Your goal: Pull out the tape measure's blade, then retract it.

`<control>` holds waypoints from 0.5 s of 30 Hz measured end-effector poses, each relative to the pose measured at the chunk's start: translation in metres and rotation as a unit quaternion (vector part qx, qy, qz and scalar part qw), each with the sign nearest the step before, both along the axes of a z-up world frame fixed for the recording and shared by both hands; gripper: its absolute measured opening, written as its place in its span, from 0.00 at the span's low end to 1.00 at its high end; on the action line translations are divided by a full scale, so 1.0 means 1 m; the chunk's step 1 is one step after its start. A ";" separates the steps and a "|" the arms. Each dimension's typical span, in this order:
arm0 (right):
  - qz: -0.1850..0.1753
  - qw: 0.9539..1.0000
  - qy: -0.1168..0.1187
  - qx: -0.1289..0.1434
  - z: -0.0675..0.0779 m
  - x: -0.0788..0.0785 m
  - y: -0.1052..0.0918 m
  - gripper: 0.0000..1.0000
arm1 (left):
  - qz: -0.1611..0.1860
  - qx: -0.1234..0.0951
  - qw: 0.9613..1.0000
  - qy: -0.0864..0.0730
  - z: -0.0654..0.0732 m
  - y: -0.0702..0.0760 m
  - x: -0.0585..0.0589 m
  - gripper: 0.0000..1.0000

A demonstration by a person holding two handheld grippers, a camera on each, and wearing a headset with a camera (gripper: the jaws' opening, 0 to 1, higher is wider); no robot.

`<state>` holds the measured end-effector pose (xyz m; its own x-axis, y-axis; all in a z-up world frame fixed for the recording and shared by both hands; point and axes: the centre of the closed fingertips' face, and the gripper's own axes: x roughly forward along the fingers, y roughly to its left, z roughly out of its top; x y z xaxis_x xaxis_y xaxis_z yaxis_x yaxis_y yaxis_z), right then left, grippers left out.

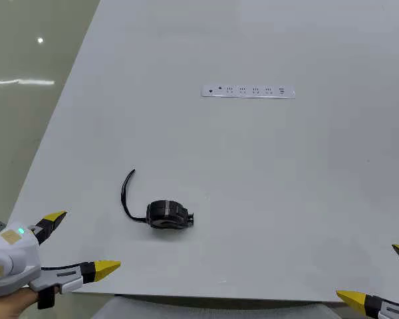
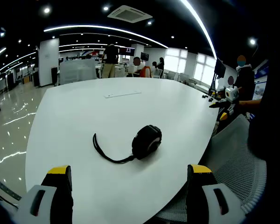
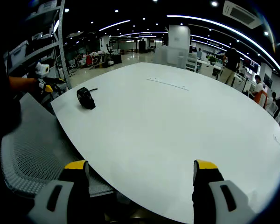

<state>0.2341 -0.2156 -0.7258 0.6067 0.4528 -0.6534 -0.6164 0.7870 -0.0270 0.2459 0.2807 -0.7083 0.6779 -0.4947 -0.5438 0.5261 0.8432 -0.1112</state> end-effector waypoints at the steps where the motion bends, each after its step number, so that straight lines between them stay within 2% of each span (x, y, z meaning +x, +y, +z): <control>1: 0.001 1.000 0.001 -0.001 0.000 0.000 0.000 0.95 | 0.001 0.001 1.000 -0.001 0.001 0.000 0.000 1.00; 4: 0.006 1.000 0.003 0.002 0.002 -0.001 0.007 0.96 | -0.001 -0.003 1.000 -0.001 0.003 -0.001 -0.001 1.00; 6: 0.010 1.000 0.005 0.002 0.002 0.000 0.009 0.98 | -0.011 -0.010 1.000 0.006 0.001 -0.005 -0.004 1.00; 8: 0.017 1.000 0.008 0.001 0.003 0.000 0.012 1.00 | -0.022 0.009 1.000 0.009 -0.004 -0.003 -0.007 1.00; 10: 0.027 1.000 0.004 -0.003 0.004 0.001 0.013 1.00 | -0.021 0.015 1.000 0.005 -0.004 0.000 -0.006 1.00; 13: 0.033 0.999 0.003 -0.003 0.006 0.002 0.016 1.00 | -0.012 0.007 1.000 -0.004 0.001 0.004 -0.003 1.00; 15: 0.036 0.999 0.003 -0.001 0.006 0.002 0.017 1.00 | -0.011 0.010 1.000 -0.004 0.001 0.005 -0.003 1.00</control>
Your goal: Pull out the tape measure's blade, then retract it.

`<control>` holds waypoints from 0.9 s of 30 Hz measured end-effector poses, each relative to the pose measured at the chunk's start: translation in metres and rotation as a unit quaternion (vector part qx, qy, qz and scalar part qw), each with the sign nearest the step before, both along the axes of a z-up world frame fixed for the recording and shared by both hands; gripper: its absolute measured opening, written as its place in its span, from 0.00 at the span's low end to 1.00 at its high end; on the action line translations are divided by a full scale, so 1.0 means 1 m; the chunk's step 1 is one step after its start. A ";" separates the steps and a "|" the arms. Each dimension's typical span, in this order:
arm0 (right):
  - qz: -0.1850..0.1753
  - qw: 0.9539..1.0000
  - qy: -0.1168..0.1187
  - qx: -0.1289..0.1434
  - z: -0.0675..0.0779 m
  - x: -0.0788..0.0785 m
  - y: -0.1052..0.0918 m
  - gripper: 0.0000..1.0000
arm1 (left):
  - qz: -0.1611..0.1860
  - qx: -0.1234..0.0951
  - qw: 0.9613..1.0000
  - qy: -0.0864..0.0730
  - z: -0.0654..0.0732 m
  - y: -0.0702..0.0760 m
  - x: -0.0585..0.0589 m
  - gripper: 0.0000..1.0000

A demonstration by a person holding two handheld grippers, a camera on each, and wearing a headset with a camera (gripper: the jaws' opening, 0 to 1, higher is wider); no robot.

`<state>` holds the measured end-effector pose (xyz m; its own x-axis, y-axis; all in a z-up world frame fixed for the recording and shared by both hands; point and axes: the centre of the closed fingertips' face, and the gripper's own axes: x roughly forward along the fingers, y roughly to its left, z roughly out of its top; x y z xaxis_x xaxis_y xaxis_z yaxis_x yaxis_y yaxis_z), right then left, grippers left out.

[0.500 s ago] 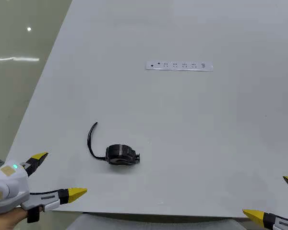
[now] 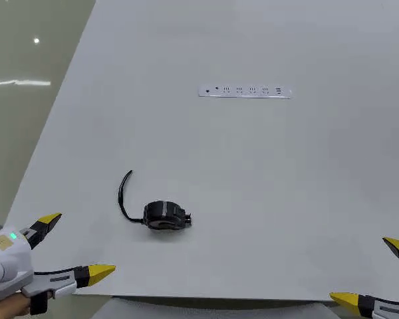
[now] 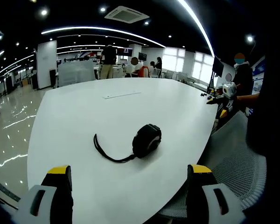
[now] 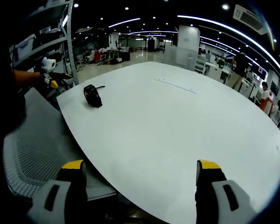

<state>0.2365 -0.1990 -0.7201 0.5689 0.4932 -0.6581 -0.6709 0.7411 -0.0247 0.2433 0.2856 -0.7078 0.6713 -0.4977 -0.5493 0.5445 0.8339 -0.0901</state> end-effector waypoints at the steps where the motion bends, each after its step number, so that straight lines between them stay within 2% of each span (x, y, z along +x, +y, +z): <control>1: 0.000 1.000 0.000 0.001 0.000 0.000 0.000 1.00 | -0.001 0.003 1.000 0.001 0.000 0.001 0.000 1.00; 7: 0.002 1.000 -0.002 0.002 0.001 0.000 0.001 1.00 | -0.001 0.005 1.000 -0.002 0.002 0.001 0.001 1.00; 14: 0.003 1.000 0.002 -0.002 0.003 0.004 -0.002 0.99 | -0.015 0.009 1.000 0.002 0.001 -0.004 0.003 0.99; 16: 0.007 1.000 0.002 -0.004 0.004 0.006 0.000 0.98 | -0.025 0.015 1.000 0.001 0.002 -0.007 0.006 0.99; 19: 0.026 1.000 0.000 -0.017 0.003 0.009 0.004 0.99 | -0.054 0.026 0.998 0.008 0.001 -0.015 0.009 0.98; 21: 0.039 0.999 0.001 -0.022 0.003 0.011 0.008 0.99 | -0.079 0.045 0.996 0.012 -0.001 -0.018 0.012 0.98; 23: 0.048 0.999 0.010 -0.021 0.002 0.011 0.013 0.99 | -0.089 0.058 0.994 0.020 -0.001 -0.020 0.015 0.98; 27: 0.051 0.998 0.013 -0.017 0.003 0.015 0.018 0.99 | -0.099 0.049 0.994 0.021 0.003 -0.026 0.024 0.98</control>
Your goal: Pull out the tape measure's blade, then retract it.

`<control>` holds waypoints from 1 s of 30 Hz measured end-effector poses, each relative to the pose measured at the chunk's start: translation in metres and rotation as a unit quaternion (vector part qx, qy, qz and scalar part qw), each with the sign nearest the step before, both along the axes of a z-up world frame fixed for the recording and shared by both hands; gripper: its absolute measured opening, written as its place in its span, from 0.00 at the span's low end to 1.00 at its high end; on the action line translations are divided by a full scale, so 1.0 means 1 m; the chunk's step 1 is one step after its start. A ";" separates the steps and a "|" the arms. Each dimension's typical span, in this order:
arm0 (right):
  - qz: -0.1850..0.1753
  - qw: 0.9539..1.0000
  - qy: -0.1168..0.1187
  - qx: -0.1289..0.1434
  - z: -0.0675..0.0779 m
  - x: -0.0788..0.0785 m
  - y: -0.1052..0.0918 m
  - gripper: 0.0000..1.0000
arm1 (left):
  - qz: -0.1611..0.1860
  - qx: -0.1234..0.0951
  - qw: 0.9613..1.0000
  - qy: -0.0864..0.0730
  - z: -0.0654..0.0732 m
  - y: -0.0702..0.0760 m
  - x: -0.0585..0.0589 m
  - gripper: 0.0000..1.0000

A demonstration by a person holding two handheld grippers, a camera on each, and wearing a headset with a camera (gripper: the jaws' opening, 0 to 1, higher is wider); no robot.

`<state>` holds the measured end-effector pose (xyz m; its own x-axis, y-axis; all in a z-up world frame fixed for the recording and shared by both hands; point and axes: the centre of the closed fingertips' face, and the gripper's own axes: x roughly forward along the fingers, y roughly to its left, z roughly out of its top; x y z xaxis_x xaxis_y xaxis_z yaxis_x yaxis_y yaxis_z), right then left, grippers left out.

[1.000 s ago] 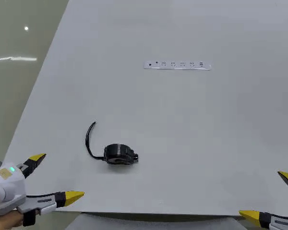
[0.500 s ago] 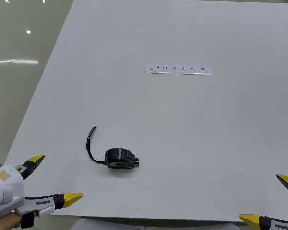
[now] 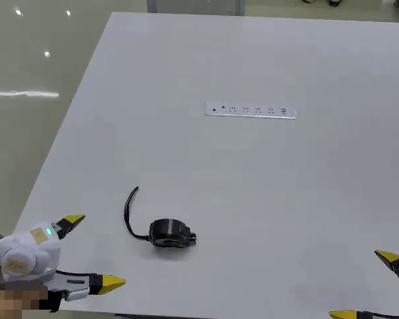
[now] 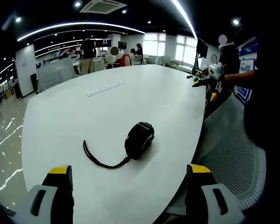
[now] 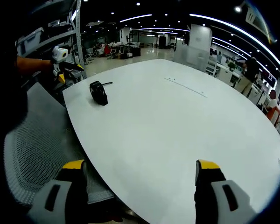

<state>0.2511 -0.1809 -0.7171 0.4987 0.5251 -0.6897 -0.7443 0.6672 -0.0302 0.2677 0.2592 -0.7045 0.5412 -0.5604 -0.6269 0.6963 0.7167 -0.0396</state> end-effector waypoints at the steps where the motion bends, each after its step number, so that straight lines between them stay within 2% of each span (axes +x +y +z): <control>1: -0.002 1.000 -0.002 0.002 0.000 0.004 0.000 0.99 | -0.005 -0.002 1.000 -0.001 -0.002 -0.002 0.004 0.98; 6: -0.001 1.000 -0.009 0.000 0.005 0.012 0.001 0.97 | -0.034 0.017 0.999 -0.010 -0.004 -0.014 0.017 0.97; 9: 0.008 1.000 -0.003 0.000 0.010 0.012 0.008 0.98 | -0.048 0.015 0.999 0.004 -0.005 -0.023 0.018 0.97; 11: 0.016 1.000 -0.010 -0.002 0.011 0.018 0.012 0.98 | -0.071 0.033 0.997 -0.009 -0.006 -0.024 0.022 0.98; 14: 0.023 1.000 -0.013 -0.004 0.009 0.025 0.013 0.96 | -0.075 0.036 0.997 0.007 -0.009 -0.024 0.024 0.98; 16: 0.031 0.999 -0.021 -0.010 0.011 0.028 0.016 0.96 | -0.081 0.035 0.996 0.010 -0.006 -0.026 0.026 0.97; 18: 0.038 0.999 -0.010 -0.009 0.010 0.030 0.019 0.97 | -0.090 0.040 0.995 0.008 -0.006 -0.027 0.029 0.97; 21: 0.063 0.998 -0.016 -0.027 0.009 0.035 0.022 0.96 | -0.096 0.051 0.994 0.012 -0.010 -0.025 0.036 0.96; 24: 0.069 0.997 -0.016 -0.032 0.010 0.042 0.025 0.97 | -0.107 0.056 0.992 0.018 -0.014 -0.029 0.036 0.93; 25: 0.069 0.997 -0.015 -0.031 0.010 0.043 0.027 0.97 | -0.112 0.059 0.992 0.021 -0.016 -0.030 0.035 0.93; 27: 0.066 0.998 -0.007 -0.021 0.012 0.047 0.033 0.97 | -0.134 0.075 0.988 0.027 -0.023 -0.034 0.033 0.93; 28: 0.068 0.998 -0.008 -0.017 0.013 0.050 0.038 0.96 | -0.147 0.094 0.984 0.028 -0.027 -0.035 0.034 0.93; 30: 0.085 0.996 -0.020 -0.020 0.011 0.055 0.045 0.96 | -0.167 0.116 0.979 0.030 -0.033 -0.041 0.037 0.89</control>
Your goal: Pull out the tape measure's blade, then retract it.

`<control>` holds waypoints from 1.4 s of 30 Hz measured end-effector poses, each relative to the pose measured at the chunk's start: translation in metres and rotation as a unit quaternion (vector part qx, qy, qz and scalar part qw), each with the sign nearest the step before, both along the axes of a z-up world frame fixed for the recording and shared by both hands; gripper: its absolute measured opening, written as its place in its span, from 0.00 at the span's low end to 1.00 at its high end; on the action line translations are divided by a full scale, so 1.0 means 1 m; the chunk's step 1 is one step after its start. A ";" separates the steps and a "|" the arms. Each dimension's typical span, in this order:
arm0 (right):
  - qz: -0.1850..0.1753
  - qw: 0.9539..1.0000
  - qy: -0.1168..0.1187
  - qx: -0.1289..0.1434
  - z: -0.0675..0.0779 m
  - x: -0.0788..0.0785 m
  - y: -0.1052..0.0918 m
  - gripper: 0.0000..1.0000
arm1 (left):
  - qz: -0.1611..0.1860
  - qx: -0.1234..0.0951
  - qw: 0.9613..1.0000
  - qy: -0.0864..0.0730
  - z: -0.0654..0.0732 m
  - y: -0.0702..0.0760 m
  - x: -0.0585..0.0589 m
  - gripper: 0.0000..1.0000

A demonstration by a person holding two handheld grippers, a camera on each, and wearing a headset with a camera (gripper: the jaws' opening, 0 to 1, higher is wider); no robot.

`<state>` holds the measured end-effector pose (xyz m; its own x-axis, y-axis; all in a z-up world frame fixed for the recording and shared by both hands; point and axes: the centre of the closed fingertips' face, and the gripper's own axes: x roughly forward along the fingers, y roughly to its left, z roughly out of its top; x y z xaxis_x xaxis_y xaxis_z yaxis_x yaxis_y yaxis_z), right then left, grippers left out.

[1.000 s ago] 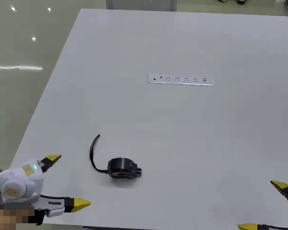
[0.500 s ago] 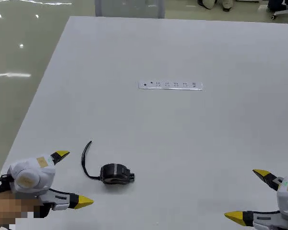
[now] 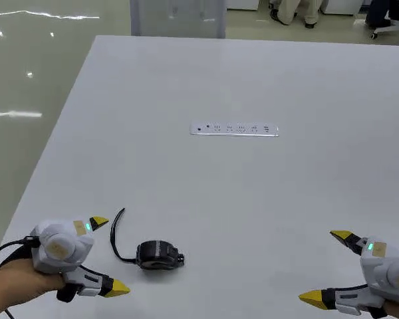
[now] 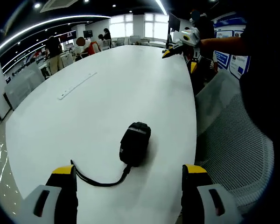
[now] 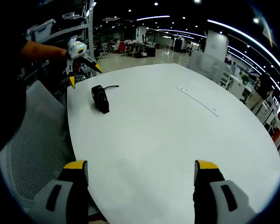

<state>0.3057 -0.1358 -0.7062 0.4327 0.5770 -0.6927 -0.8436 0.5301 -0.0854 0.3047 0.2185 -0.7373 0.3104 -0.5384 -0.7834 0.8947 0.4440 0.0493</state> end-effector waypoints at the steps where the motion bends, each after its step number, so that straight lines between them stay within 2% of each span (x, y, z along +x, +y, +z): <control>1: 0.002 1.000 0.000 -0.001 -0.002 0.003 0.004 0.96 | -0.014 0.011 1.000 -0.004 -0.003 -0.005 0.003 0.88; 2: 0.003 1.000 0.002 -0.001 -0.004 0.005 0.007 0.97 | -0.024 0.018 1.000 -0.004 -0.004 -0.009 0.005 0.86; 4: 0.008 1.000 0.013 -0.002 -0.010 0.007 0.014 0.97 | -0.036 0.019 0.999 0.007 -0.006 -0.020 0.006 0.86; 5: 0.010 1.000 0.013 0.000 -0.013 0.008 0.016 0.97 | -0.040 0.019 0.999 0.007 -0.007 -0.024 0.008 0.85; 6: 0.014 1.000 0.015 -0.002 -0.018 0.011 0.020 0.97 | -0.060 0.024 0.998 -0.006 -0.005 -0.030 0.011 0.81; 7: 0.016 1.000 0.019 -0.005 -0.021 0.011 0.021 0.97 | -0.074 0.033 0.997 -0.008 -0.005 -0.031 0.011 0.76; 8: 0.022 0.999 0.024 -0.013 -0.025 0.010 0.024 0.97 | -0.085 0.045 0.995 -0.003 -0.008 -0.033 0.010 0.72; 11: 0.042 0.999 0.029 -0.020 -0.028 0.007 0.032 0.97 | -0.093 0.055 0.994 0.002 -0.012 -0.040 0.012 0.71; 12: 0.052 0.998 0.030 -0.026 -0.027 0.004 0.036 0.97 | -0.103 0.061 0.993 -0.007 -0.012 -0.042 0.015 0.70; 13: 0.060 0.997 0.029 -0.028 -0.026 0.004 0.039 0.97 | -0.107 0.064 0.992 -0.008 -0.012 -0.045 0.016 0.69; 17: 0.076 0.996 0.024 -0.028 -0.021 0.007 0.050 0.96 | -0.118 0.069 0.991 0.011 -0.016 -0.052 0.014 0.68; 19: 0.085 0.996 0.025 -0.026 -0.019 0.008 0.056 0.96 | -0.128 0.090 0.988 0.019 -0.023 -0.051 0.012 0.66; 22: 0.101 0.994 0.026 -0.019 -0.014 0.010 0.069 0.94 | -0.115 0.115 0.987 0.019 -0.031 -0.052 0.019 0.61; 23: 0.107 0.993 0.034 -0.016 -0.013 0.009 0.076 0.93 | -0.111 0.127 0.986 0.018 -0.034 -0.052 0.022 0.59; 25: 0.113 0.993 0.044 -0.008 -0.012 0.007 0.086 0.93 | -0.110 0.124 0.986 0.016 -0.036 -0.056 0.024 0.57; 27: 0.127 0.991 0.049 -0.009 -0.015 0.005 0.096 0.93 | -0.105 0.120 0.987 0.033 -0.041 -0.056 0.022 0.57; 28: 0.131 0.990 0.050 -0.010 -0.016 0.006 0.102 0.93 | -0.105 0.122 0.986 0.036 -0.043 -0.056 0.022 0.57; 34: 0.153 0.987 0.043 -0.011 -0.018 0.014 0.129 0.89 | -0.124 0.121 0.984 0.031 -0.042 -0.060 0.024 0.55; 36: 0.167 0.985 0.045 -0.020 -0.024 0.015 0.138 0.88 | -0.140 0.128 0.981 0.029 -0.044 -0.061 0.025 0.49; 37: 0.171 0.984 0.048 -0.024 -0.027 0.015 0.141 0.88 | -0.155 0.141 0.977 0.029 -0.046 -0.060 0.023 0.45; 38: 0.175 0.983 0.052 -0.027 -0.030 0.013 0.147 0.88 | -0.178 0.153 0.972 0.028 -0.047 -0.061 0.020 0.41; 40: 0.182 0.981 0.057 -0.030 -0.036 0.013 0.154 0.88 | -0.181 0.150 0.972 0.031 -0.048 -0.066 0.017 0.37; 42: 0.192 0.978 0.063 -0.040 -0.044 0.010 0.161 0.88 | -0.191 0.162 0.967 0.034 -0.051 -0.066 0.014 0.35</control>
<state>0.3156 0.0249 -0.7500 0.1023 0.6216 -0.7766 -0.9859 0.1673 0.0041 0.3187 0.1526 -0.7885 0.0789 -0.3256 -0.9422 0.9965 0.0516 0.0656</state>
